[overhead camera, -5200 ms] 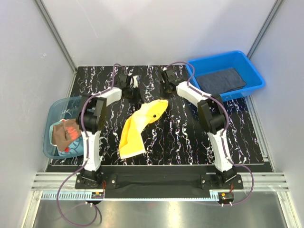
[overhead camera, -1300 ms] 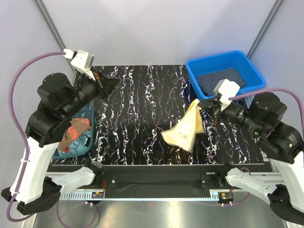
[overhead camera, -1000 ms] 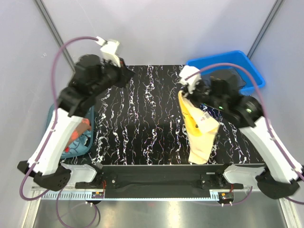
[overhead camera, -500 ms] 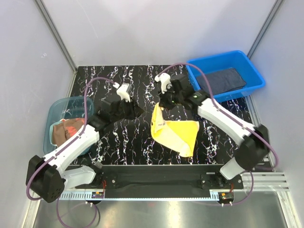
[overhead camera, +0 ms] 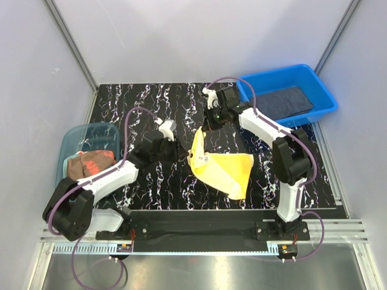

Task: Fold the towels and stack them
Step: Flatten out the crumpled towel

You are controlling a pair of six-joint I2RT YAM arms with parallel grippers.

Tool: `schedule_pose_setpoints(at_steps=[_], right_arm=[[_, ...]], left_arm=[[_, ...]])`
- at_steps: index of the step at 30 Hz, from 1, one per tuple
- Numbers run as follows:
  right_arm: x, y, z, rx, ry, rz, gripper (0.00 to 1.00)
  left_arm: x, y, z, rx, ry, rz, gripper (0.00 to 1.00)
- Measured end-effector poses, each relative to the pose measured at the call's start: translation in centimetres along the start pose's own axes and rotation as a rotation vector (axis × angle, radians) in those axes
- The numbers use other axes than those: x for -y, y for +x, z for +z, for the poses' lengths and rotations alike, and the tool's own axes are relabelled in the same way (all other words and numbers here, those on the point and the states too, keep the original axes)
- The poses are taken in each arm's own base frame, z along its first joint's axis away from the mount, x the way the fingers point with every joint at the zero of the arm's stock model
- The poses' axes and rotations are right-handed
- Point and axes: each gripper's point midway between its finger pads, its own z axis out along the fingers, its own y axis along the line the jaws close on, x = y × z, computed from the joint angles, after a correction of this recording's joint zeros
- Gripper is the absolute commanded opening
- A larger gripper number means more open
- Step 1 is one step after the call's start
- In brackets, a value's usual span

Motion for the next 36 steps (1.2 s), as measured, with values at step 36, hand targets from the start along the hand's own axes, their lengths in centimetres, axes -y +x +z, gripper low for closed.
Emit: schedule_pose_setpoints(at_steps=[36], right_arm=[[1.1,0.1,2.3,-0.017,-0.071,0.095,0.0]], left_arm=[[0.4,5.5,3.6,-0.149,-0.09,0.099,0.35]])
